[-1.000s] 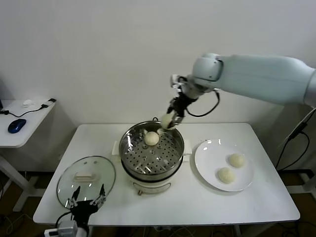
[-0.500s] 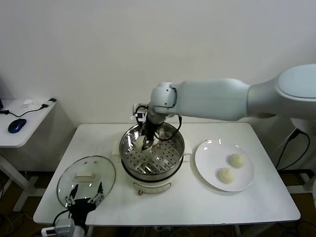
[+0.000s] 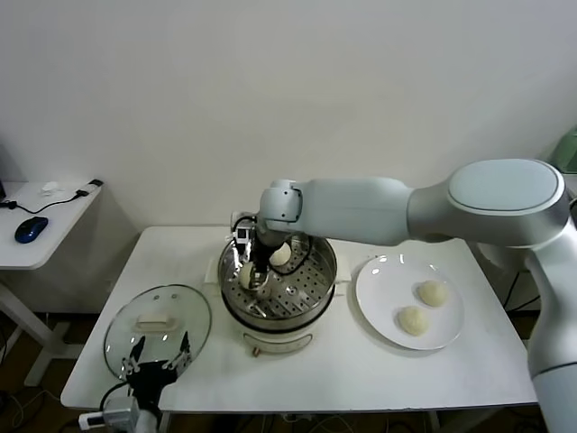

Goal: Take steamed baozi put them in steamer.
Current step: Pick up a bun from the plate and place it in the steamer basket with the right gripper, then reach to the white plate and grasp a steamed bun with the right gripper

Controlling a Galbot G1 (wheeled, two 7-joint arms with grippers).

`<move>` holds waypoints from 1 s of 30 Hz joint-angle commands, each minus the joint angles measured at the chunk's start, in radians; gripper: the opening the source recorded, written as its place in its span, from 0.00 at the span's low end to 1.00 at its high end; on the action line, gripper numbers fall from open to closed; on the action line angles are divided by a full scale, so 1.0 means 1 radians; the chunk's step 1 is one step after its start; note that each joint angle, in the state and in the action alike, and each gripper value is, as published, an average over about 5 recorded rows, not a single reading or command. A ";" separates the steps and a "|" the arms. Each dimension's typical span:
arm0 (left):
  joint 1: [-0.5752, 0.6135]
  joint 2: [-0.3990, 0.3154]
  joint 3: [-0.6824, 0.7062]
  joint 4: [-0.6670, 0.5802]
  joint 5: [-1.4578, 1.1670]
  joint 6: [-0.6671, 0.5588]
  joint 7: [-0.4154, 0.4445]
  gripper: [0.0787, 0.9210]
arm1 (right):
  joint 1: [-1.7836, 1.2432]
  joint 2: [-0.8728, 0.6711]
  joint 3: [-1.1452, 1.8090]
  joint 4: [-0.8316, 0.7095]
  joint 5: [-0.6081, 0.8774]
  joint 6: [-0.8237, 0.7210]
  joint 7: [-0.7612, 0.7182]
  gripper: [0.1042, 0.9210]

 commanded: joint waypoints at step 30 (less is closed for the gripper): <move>0.006 -0.021 0.006 -0.024 0.013 -0.001 0.000 0.88 | -0.107 -0.835 -0.087 0.186 -0.560 0.272 -0.305 0.88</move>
